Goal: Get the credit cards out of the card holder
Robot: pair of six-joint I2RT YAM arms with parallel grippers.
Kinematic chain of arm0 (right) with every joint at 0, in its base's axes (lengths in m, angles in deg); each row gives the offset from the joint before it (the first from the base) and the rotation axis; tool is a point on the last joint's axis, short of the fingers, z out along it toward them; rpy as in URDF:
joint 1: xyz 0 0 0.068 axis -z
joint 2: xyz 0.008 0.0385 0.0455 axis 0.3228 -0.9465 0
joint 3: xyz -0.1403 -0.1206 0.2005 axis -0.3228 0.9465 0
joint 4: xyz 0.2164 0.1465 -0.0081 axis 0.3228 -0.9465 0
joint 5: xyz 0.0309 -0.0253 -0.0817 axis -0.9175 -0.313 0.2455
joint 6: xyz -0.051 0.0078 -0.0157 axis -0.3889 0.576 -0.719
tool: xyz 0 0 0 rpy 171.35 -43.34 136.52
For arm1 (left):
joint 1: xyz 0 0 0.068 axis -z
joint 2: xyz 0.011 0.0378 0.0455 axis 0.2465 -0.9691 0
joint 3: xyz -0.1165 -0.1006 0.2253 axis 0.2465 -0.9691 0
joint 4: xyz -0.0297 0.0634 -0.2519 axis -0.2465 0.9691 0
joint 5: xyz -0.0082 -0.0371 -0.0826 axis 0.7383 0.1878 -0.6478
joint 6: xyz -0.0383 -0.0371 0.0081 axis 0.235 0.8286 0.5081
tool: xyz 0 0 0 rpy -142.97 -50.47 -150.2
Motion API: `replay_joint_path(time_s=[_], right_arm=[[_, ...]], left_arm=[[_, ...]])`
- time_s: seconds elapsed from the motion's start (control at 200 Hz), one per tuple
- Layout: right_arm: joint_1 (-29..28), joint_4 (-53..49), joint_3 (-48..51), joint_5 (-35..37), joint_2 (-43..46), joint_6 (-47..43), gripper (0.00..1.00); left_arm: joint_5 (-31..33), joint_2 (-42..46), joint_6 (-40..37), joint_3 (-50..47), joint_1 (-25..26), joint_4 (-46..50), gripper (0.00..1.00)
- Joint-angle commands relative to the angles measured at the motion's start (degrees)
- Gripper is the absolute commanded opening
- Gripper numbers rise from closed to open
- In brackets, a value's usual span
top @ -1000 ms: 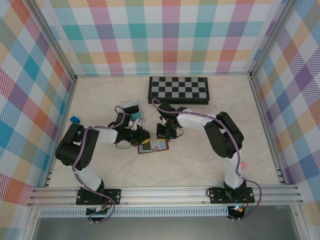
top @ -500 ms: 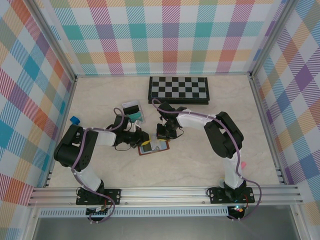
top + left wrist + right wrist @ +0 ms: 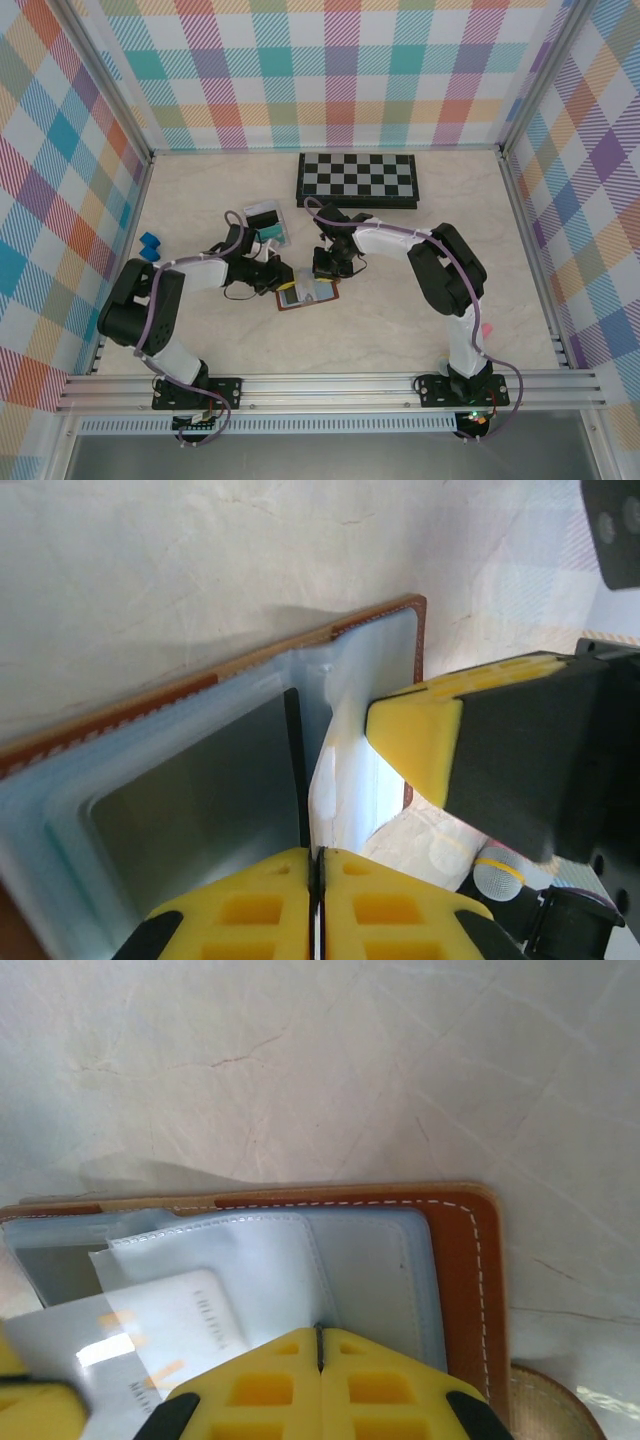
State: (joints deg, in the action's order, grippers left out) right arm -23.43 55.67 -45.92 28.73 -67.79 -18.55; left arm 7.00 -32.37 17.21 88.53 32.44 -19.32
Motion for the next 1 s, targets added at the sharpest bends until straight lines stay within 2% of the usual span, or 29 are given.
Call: replay_joint_path(time_s=[0.0,0.09,0.255,0.49,0.65,0.79,0.9,0.995], right_arm=[[-0.4,-8.3,2.8,6.2,-5.1,1.4,0.00],[-0.3,-7.9,2.6,5.7,-4.7,1.4,0.00],[-0.3,-6.4,0.9,4.0,-1.4,0.0,0.03],[0.6,-2.5,0.2,-1.7,10.5,-2.9,0.24],[3.1,0.1,1.8,-9.7,16.7,-3.4,0.39],[6.3,5.4,3.4,-21.6,20.1,-3.4,0.52],[9.2,10.8,5.5,-28.5,22.4,-2.4,0.60],[11.6,15.9,7.1,-33.7,23.3,-0.6,0.64]], left_arm=[[3.4,3.4,-3.2,1.3,-0.9,9.0,0.09],[5.1,4.8,-3.6,2.3,-0.9,11.1,0.08],[11.9,7.6,-4.7,6.4,-0.9,22.5,0.02],[14.0,15.1,-4.5,11.9,-0.9,29.0,0.00],[9.7,18.2,-3.6,15.0,-0.9,28.4,0.00],[1.3,19.1,0.1,16.2,-1.5,21.2,0.00],[-2.5,19.1,2.7,17.4,-2.2,17.3,0.00],[-5.3,19.0,5.5,17.6,-2.5,13.1,0.00]])
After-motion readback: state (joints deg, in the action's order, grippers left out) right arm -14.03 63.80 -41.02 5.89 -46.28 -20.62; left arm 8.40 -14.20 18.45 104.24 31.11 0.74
